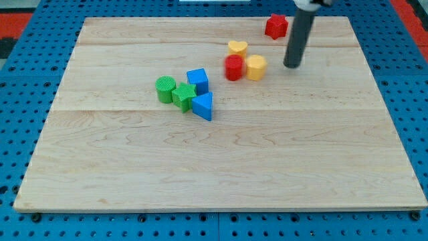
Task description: Move yellow hexagon along with yellow heart towards top center
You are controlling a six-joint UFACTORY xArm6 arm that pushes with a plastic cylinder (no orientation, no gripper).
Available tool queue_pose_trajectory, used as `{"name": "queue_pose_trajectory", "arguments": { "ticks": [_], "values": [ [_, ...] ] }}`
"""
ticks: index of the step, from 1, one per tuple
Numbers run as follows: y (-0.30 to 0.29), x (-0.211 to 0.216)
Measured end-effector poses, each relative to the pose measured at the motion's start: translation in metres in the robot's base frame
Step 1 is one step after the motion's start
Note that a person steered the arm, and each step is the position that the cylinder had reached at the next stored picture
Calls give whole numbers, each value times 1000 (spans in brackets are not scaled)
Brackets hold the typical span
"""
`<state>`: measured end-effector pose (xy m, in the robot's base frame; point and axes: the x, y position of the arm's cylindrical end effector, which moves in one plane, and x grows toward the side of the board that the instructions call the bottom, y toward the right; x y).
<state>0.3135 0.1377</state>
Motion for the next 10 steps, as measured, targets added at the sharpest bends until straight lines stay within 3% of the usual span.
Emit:
{"name": "queue_pose_trajectory", "arguments": {
  "ticks": [1,2,5,7,9,10],
  "values": [
    [28,44],
    [15,85],
    [-88,59],
    [-85,16],
    [-145,-8],
    [-110,-13]
  ]
}}
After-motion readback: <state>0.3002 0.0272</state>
